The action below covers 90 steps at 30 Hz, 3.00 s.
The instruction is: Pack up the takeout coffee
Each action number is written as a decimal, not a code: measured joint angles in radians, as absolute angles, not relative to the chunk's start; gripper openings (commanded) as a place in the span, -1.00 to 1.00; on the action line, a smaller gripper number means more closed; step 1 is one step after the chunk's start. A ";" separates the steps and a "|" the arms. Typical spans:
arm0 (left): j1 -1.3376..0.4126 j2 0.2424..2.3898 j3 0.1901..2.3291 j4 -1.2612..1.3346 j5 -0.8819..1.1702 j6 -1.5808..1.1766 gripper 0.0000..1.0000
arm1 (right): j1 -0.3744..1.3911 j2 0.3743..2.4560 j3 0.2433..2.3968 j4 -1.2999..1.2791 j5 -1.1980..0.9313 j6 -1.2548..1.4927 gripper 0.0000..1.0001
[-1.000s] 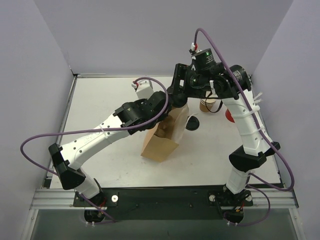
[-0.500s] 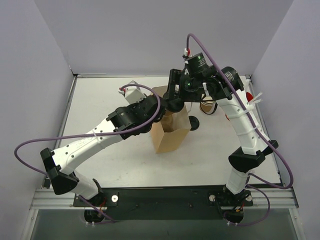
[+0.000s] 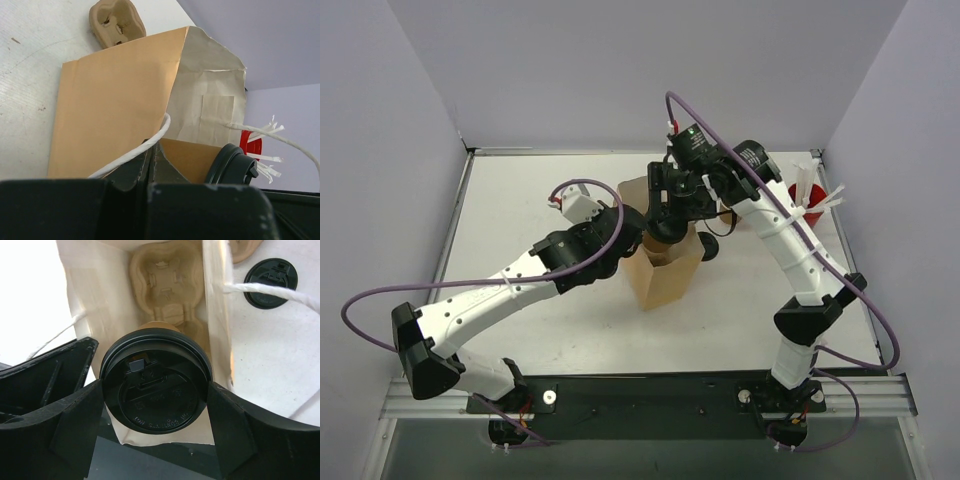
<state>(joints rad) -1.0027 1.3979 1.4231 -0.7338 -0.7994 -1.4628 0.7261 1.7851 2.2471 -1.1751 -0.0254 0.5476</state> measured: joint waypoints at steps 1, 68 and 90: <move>-1.003 1.391 1.411 -0.725 -0.799 -1.465 -1.00 | 0.729 1.785 2.239 -1.174 -0.018 0.546 -0.11; -0.947 1.261 1.229 -0.610 -0.690 -1.296 -1.00 | 0.806 1.864 1.802 -1.005 0.039 0.390 -0.20; -0.947 1.273 1.250 -0.626 -0.683 -1.251 -1.00 | 0.791 1.864 1.735 -0.970 0.029 0.391 -0.23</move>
